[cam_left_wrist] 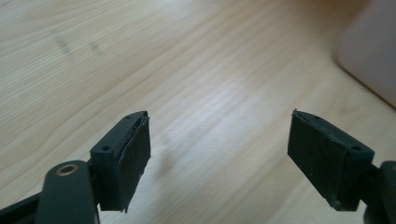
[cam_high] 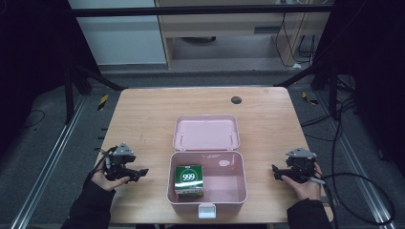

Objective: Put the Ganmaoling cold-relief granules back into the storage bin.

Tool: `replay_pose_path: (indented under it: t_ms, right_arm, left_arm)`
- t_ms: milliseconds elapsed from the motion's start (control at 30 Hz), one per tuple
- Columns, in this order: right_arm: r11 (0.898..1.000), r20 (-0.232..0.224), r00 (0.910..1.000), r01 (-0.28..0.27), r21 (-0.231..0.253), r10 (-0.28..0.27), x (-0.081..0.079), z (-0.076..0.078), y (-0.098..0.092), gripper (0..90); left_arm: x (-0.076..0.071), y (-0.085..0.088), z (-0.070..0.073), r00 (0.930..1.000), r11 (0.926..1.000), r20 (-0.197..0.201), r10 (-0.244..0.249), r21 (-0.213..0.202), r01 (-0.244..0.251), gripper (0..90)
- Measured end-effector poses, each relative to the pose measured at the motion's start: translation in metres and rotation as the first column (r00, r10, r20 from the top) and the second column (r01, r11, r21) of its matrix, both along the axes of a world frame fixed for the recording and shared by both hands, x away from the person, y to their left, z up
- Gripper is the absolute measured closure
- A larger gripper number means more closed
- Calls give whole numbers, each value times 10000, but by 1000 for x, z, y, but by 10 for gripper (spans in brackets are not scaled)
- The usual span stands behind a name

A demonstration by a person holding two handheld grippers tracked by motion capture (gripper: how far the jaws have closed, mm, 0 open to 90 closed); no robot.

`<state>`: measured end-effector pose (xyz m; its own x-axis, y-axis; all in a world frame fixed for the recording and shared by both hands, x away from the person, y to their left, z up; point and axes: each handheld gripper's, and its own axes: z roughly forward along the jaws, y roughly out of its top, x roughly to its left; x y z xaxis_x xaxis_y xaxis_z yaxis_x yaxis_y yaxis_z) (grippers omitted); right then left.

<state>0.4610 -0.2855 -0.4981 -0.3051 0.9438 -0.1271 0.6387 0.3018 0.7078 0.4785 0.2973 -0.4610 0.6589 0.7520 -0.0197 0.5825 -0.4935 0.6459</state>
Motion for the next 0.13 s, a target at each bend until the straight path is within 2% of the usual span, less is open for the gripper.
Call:
replay_pose_path:
  t_ms: [33, 67, 133]
  right_arm:
    - [10000, -9, 10000, 26, 5, -26, 0, 0, 0, 15]
    - [10000, -9, 10000, 26, 5, -26, 0, 0, 0, 15]
    - [10000, 2, 10000, 78, 5, -78, 0, -1, 0, 15]
  left_arm:
    - [1, 3, -2, 9996, 9996, 39, 280, -64, -280, 204]
    - [1, 3, -2, 9996, 9996, 39, 280, -64, -280, 203]
    - [3, 10, -6, 9955, 9953, 146, 938, -237, -935, 203]
